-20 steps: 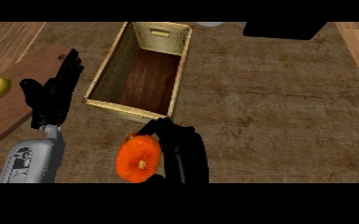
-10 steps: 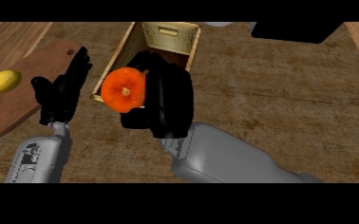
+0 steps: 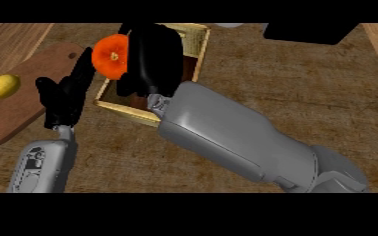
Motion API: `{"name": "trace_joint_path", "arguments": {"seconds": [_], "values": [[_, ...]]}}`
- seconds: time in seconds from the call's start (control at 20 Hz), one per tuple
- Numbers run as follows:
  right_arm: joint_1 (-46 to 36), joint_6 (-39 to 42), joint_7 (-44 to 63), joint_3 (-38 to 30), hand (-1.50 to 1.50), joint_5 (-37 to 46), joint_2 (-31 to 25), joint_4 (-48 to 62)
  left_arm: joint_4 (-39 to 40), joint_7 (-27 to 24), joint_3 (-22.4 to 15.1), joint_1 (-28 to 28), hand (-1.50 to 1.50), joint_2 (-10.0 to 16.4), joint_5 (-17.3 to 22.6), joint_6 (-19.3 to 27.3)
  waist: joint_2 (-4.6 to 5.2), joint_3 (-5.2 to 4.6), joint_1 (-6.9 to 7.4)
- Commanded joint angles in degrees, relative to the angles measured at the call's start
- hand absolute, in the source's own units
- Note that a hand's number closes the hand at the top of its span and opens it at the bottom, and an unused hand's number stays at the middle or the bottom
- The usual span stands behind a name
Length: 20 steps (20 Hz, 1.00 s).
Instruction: Pick the squash from the placemat and place it in the basket
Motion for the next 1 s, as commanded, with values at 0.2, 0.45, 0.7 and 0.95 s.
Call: {"name": "trace_joint_path", "arguments": {"seconds": [0.2, 0.45, 0.7, 0.95], "values": [[-16.0, 13.6, -3.4, 8.1, 1.50, 5.0, 1.1, 16.1, 0.7, -1.5, 1.4, 1.3, 0.00, 0.3, 0.4, 0.5, -0.09, 0.09, -1.64], [-20.4, 11.7, -6.7, 9.4, 1.50, 0.1, 1.1, 22.2, 0.1, -0.6, -0.8, 0.8, 0.00, -1.1, -0.6, 0.5, 0.25, 0.14, -0.83], [-22.5, 12.1, -5.1, 11.4, 1.50, -3.4, 1.2, 25.3, 0.9, 0.7, -0.2, -1.9, 0.00, -0.4, -0.3, 0.4, 0.50, 0.08, 0.18], [-25.1, 24.1, -7.6, 8.8, 1.50, -11.1, 1.2, 29.1, 1.4, 0.6, 2.2, -3.0, 0.00, 2.5, 0.9, -1.1, 0.54, 0.07, -0.41]]}}
